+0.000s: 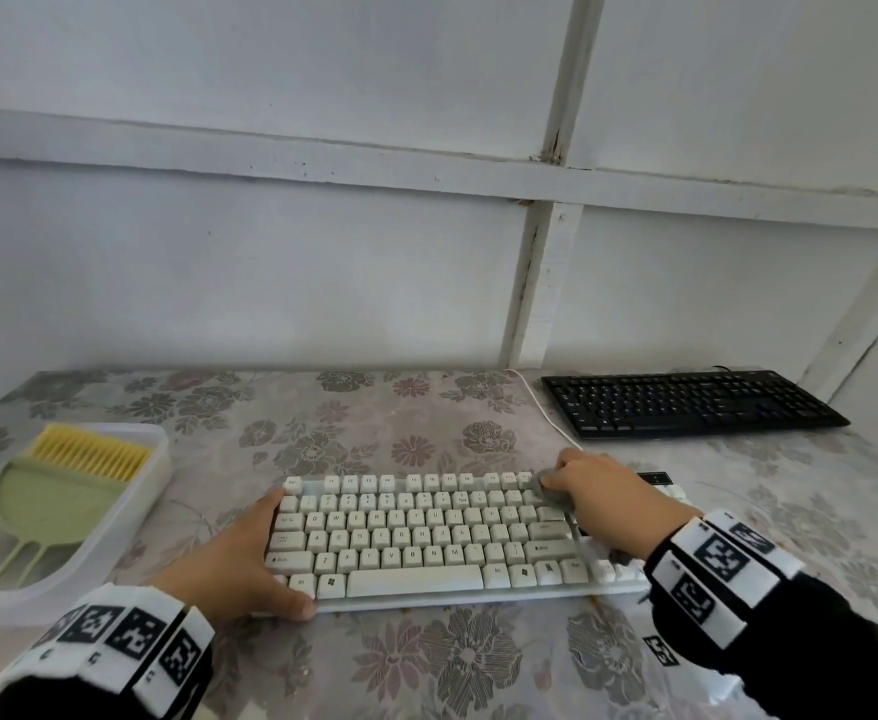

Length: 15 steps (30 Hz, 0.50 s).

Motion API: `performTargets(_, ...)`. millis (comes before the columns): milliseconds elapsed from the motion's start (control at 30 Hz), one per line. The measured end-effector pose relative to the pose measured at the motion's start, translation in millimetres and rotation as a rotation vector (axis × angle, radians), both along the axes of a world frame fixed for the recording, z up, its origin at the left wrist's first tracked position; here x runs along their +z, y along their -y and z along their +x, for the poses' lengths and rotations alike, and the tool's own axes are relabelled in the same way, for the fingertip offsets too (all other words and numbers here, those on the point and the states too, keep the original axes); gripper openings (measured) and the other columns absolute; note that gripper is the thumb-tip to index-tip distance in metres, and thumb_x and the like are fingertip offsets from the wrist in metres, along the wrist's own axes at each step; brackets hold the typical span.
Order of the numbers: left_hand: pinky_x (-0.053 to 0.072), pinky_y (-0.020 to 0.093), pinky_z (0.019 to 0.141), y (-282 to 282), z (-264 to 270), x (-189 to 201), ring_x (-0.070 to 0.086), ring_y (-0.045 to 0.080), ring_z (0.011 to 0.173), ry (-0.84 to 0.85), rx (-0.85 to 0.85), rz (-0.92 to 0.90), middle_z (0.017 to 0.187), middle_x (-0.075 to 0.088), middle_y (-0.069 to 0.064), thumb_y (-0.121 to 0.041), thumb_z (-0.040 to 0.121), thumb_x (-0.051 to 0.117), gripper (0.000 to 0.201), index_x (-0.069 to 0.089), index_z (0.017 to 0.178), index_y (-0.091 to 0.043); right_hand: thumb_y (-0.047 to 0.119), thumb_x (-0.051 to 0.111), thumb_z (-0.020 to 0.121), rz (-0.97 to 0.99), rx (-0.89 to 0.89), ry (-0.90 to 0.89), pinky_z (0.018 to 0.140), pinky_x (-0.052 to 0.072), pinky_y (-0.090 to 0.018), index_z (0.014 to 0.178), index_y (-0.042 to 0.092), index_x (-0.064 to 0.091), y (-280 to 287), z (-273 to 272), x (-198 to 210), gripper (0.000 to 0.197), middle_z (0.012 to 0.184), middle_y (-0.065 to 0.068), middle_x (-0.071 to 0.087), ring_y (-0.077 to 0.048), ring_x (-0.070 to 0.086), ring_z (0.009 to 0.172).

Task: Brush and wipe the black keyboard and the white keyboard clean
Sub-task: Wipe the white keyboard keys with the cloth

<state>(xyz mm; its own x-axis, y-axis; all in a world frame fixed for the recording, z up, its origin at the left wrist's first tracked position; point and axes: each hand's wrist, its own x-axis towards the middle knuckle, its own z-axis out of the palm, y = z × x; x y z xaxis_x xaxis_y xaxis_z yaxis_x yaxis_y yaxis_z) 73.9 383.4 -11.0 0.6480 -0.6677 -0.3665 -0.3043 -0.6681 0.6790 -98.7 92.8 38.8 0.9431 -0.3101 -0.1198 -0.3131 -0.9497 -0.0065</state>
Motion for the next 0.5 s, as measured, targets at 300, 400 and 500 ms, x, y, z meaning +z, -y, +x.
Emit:
performTargets(300,0.030,0.023,0.099,0.6,2.4,-0.4,0.039,0.007,0.115,-0.031,-0.003,-0.009,0.125,0.037,-0.014,-0.036,0.045,0.089,0.134,0.004,0.147,-0.028,0.006,0.043,0.095,0.044,0.337,0.032,0.094,0.045,-0.035,0.119,0.008,0.058,-79.4,51.1,-1.8,0.028,0.122,-0.007,0.054,-0.025,0.054,0.102)
performTargets(400,0.030,0.022,0.097,-0.8,1.5,-1.5,0.038,0.007,0.114,-0.009,-0.005,0.000,0.124,0.035,-0.014,-0.030,0.053,0.089,0.129,0.003,0.148,-0.027,0.000,0.043,0.093,0.025,0.273,0.024,0.100,0.040,-0.038,0.112,0.010,0.059,-64.7,44.5,-12.3,0.027,0.120,-0.007,0.055,-0.026,0.051,0.104)
performTargets(500,0.030,0.022,0.096,-0.8,-0.4,-0.4,0.037,0.006,0.112,0.005,-0.007,0.001,0.122,0.035,-0.015,-0.027,0.058,0.088,0.124,0.003,0.147,-0.028,0.005,0.044,0.094,0.017,0.182,0.039,0.101,0.040,-0.035,0.112,0.015,0.060,-35.1,25.0,-18.6,0.026,0.121,-0.001,0.054,-0.022,0.049,0.107)
